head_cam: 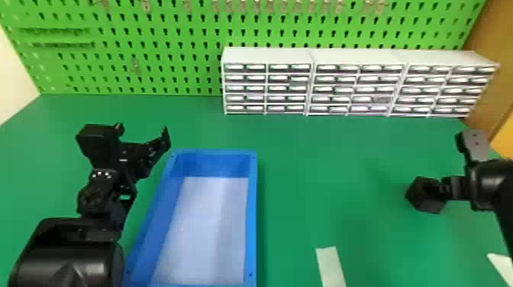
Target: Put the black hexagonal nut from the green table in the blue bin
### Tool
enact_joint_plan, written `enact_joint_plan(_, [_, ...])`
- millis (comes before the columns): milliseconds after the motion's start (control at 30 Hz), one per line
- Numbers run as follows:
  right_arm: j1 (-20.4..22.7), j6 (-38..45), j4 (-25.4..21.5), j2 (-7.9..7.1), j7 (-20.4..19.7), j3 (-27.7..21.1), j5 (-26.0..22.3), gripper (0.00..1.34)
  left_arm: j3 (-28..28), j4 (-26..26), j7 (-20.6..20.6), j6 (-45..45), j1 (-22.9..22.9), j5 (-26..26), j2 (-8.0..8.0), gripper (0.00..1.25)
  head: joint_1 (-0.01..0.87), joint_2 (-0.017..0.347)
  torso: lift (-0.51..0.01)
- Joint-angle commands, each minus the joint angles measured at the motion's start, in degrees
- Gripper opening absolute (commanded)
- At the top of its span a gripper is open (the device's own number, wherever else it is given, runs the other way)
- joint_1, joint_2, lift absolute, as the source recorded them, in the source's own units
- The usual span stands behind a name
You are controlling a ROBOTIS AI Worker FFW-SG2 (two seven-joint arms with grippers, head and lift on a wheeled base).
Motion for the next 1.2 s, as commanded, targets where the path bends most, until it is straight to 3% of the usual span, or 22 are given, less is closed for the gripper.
enact_joint_plan(0, [-0.2, 1.4, -0.4, 0.00, 0.5, 0.5, 0.1, 0.26, 0.0, -0.1, 0.0, 0.0, 0.0, -0.2, 0.00, 1.01, 0.686, 0.052, -0.097])
enact_joint_plan(133, [-0.4, 3.7, -2.7, 0.00, 3.3, 1.0, 0.6, 0.26, 0.0, -0.1, 0.0, 0.0, 0.0, -0.2, 0.00, 1.01, 0.686, 0.052, -0.097])
enact_joint_plan(300, [-0.2, 9.7, -10.9, 0.18, 6.4, 2.9, 4.0, 0.26, 0.1, -0.2, 0.0, 0.0, 0.0, -0.3, 0.00, 1.01, 0.686, 0.052, -0.097])
enact_joint_plan(533, [-0.5, 14.8, -19.5, 0.00, 9.5, 6.3, 5.3, 0.26, 0.2, -0.2, 0.0, 0.0, 0.0, -0.3, 0.00, 1.01, 0.686, 0.052, -0.097])
enact_joint_plan(833, [-1.4, 19.7, -27.9, -0.17, 18.7, 10.9, 12.5, 0.26, 0.3, -0.3, 0.0, 0.0, 0.1, -0.2, 0.00, 1.01, 0.686, 0.052, -0.097])
enact_joint_plan(1167, [-1.4, 21.6, -36.3, 0.62, 23.2, 14.1, 13.0, 0.26, 0.4, -0.3, 0.0, 0.1, 0.2, -0.2, 0.00, 1.00, 0.686, 0.052, -0.097])
